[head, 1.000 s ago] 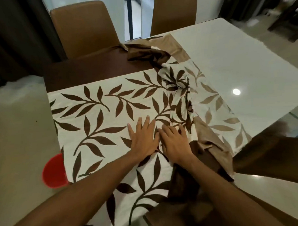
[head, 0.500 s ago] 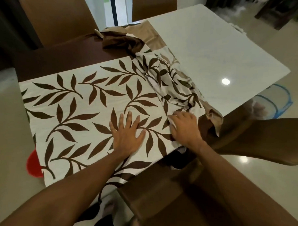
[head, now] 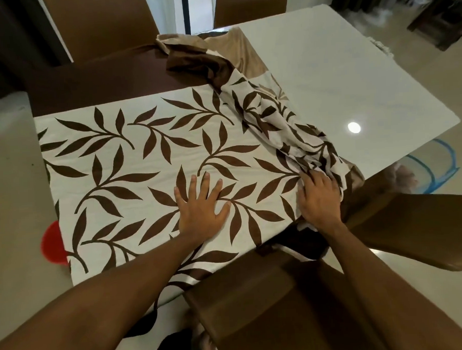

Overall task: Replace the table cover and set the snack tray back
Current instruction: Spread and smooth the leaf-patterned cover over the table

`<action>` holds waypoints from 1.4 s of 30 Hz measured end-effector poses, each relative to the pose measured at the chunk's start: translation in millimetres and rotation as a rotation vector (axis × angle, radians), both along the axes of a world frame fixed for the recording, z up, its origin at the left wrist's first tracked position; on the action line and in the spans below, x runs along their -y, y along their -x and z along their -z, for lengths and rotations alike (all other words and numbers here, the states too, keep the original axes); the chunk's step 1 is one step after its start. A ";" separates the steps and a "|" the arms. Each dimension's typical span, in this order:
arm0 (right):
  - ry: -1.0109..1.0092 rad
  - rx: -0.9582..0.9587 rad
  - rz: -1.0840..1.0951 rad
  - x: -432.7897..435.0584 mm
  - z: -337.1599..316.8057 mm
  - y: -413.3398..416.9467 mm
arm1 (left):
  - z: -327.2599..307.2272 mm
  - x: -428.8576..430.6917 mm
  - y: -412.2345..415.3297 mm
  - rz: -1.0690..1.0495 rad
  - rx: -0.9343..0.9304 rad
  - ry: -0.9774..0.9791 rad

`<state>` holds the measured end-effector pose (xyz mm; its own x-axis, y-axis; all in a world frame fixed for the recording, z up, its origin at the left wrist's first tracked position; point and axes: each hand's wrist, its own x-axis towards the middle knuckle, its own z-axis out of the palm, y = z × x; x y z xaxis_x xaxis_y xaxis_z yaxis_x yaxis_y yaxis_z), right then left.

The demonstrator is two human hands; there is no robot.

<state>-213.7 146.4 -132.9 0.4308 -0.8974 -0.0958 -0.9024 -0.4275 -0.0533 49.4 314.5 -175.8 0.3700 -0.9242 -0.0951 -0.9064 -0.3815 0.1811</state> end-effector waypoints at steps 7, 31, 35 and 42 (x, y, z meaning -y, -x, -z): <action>-0.134 -0.007 -0.362 -8.9 20.0 -6.7 | -2.0 0.2 1.0 -0.018 -0.016 -0.035; -0.090 0.070 -0.799 115.2 1.2 138.5 | -33.7 119.7 243.4 -0.268 -0.117 -0.039; -0.031 0.034 -0.908 122.7 -6.4 133.6 | -31.8 162.5 272.0 -0.314 -0.136 0.020; 0.048 0.072 -1.020 184.3 -3.9 126.2 | -17.8 221.1 278.7 -0.551 -0.165 0.058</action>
